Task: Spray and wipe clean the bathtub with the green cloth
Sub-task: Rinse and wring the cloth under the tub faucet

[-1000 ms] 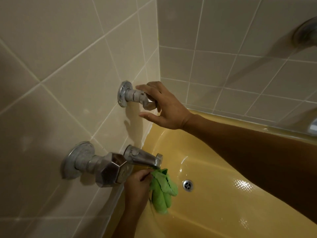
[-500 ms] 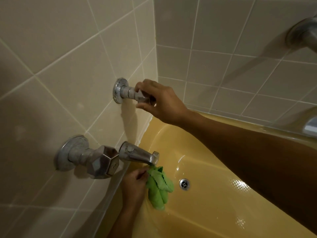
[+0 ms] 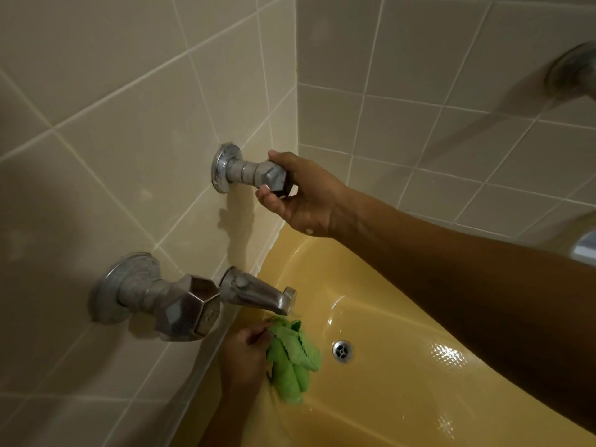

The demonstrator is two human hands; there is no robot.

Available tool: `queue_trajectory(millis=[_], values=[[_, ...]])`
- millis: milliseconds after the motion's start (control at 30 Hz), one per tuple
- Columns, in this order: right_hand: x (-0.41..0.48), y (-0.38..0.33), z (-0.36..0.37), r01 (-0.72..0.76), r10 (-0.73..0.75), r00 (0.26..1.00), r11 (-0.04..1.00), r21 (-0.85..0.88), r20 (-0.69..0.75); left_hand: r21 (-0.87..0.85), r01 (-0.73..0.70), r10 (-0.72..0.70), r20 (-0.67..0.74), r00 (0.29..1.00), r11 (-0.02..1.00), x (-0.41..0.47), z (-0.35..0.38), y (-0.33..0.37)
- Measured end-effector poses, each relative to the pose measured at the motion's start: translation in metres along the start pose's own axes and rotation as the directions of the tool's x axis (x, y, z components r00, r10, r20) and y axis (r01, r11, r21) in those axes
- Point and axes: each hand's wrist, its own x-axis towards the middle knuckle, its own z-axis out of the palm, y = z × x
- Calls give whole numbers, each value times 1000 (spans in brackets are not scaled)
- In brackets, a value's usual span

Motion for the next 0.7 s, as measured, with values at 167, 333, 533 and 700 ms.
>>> queue_trajectory(millis=[167, 333, 533, 700], values=[[5, 6, -13, 382, -373, 918, 737, -557, 136, 15, -6, 6, -3, 1000, 1000, 4, -1, -2], [10, 10, -28, 575, -592, 718, 207, -792, 367, 9, 2, -2, -2, 1000, 1000, 8, -1, -2], [3, 2, -17, 305, -269, 952, 835, -458, 144, 11, 25, -25, -10, 1000, 1000, 9, 2, -7], [7, 6, -15, 369, -347, 928, 802, -470, 137, 65, 4, -3, -16, 1000, 998, 9, 8, -15]])
